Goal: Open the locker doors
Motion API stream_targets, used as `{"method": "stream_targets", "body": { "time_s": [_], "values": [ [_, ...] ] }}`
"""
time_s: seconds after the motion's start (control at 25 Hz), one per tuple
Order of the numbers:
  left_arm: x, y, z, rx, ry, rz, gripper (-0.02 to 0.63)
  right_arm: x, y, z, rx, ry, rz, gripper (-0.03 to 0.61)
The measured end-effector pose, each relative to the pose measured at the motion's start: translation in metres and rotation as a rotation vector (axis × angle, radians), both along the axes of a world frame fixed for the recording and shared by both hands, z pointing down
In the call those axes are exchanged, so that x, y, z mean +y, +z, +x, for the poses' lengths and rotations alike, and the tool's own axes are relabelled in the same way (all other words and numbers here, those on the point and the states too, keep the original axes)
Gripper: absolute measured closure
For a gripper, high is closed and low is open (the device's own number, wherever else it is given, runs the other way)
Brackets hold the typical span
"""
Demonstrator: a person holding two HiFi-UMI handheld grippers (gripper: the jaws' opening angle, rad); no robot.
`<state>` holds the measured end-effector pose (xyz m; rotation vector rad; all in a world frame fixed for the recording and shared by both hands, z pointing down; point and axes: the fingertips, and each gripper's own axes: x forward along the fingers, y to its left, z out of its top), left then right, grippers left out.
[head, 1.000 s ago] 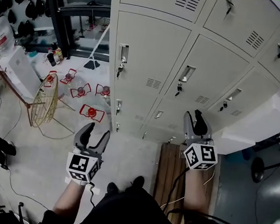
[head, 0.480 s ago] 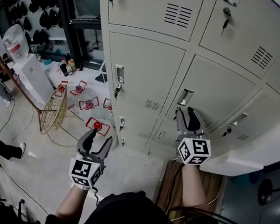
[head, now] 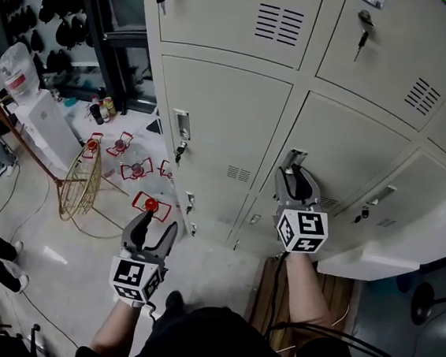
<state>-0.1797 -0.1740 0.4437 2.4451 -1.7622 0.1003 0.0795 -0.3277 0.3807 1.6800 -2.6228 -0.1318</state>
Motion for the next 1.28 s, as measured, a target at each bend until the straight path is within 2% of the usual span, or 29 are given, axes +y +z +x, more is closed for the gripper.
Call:
{"method": "stream_targets", "body": {
  "time_s": [0.16, 0.36, 0.6, 0.72, 0.96, 1.2, 1.28],
  "values": [
    [-0.015, 0.003, -0.016, -0.024, 0.047, 0.013, 0.360, -0.005, 0.000, -0.006, 0.008, 0.035, -0.002, 0.428],
    [-0.023, 0.001, -0.027, -0.004, 0.104, 0.001, 0.360, -0.013, -0.002, -0.007, 0.015, 0.070, -0.015, 0.433],
    [-0.028, 0.000, -0.036, 0.020, 0.145, -0.018, 0.360, -0.009, -0.002, -0.008, 0.010, 0.070, -0.029, 0.494],
    [-0.029, -0.002, -0.036, 0.025, 0.173, -0.022, 0.360, 0.001, -0.002, -0.008, 0.005, 0.084, -0.025, 0.492],
    [-0.033, 0.002, -0.022, 0.018, 0.254, -0.026, 0.360, 0.027, -0.003, -0.008, 0.045, 0.091, -0.009, 0.485],
    [-0.033, 0.005, 0.011, 0.027, 0.370, -0.024, 0.360, 0.066, -0.003, -0.004, 0.106, 0.023, 0.026, 0.482],
    [-0.031, 0.004, 0.022, 0.030, 0.407, -0.021, 0.360, 0.080, -0.003, -0.003, 0.110, 0.003, 0.028, 0.415]
  ]
}}
